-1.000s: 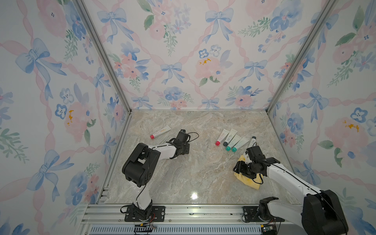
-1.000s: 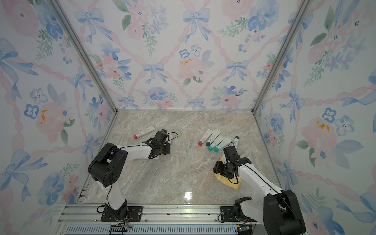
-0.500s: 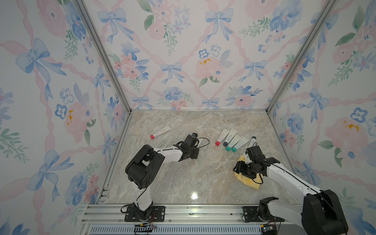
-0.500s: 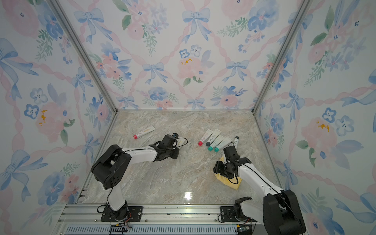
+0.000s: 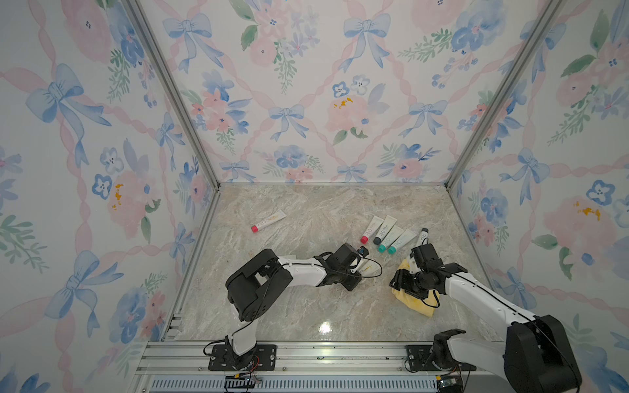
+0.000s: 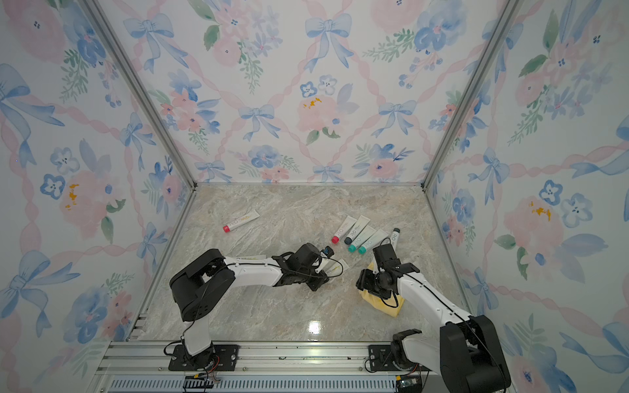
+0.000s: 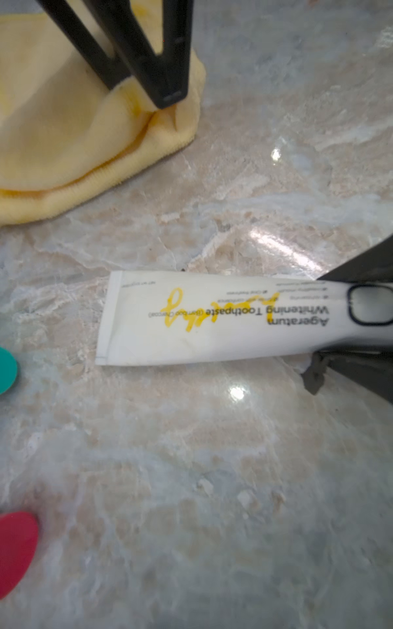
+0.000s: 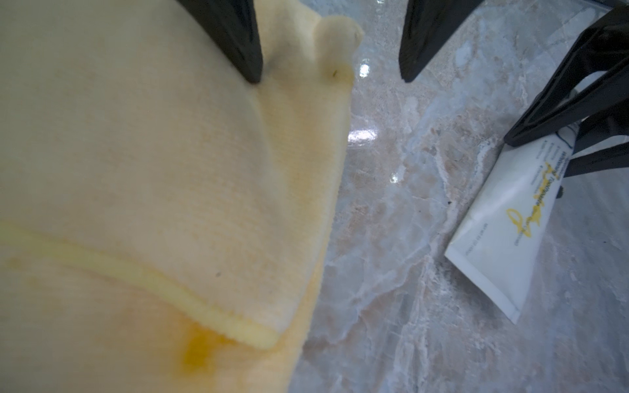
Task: Wipe the surface of the toothpaste tube
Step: Move the toothpaste to the center of the board.
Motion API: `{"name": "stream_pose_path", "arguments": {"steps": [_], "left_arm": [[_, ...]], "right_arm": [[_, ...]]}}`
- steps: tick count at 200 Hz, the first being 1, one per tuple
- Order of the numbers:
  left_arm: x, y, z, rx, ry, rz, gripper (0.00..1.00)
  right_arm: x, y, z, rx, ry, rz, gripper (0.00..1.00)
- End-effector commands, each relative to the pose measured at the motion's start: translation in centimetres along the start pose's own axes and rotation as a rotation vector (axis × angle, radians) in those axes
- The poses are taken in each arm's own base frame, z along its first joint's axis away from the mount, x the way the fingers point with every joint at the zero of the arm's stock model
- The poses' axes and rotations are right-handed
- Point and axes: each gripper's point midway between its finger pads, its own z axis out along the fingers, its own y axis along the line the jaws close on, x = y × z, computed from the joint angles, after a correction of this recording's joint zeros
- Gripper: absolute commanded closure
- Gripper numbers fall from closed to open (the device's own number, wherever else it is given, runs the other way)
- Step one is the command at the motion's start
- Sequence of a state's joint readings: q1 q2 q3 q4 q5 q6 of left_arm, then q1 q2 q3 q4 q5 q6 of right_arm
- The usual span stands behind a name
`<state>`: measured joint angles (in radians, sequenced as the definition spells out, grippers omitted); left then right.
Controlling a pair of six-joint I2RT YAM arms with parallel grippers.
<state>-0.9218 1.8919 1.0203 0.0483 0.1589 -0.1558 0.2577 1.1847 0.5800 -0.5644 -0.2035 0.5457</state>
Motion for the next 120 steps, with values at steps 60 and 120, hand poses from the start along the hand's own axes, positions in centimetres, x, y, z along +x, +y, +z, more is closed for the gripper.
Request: {"name": "stream_pose_path", "arguments": {"steps": [60,120], "left_arm": [[5.5,0.3,-2.1,-0.041,0.110,0.010,0.32],[6.4,0.8,-2.5,-0.062,0.081,0.001,0.41]], "right_arm": [[-0.1,0.1,0.4,0.019,0.007,-0.019,0.35],[0.1,0.2,0.7,0.021,0.012,-0.024,0.35]]}}
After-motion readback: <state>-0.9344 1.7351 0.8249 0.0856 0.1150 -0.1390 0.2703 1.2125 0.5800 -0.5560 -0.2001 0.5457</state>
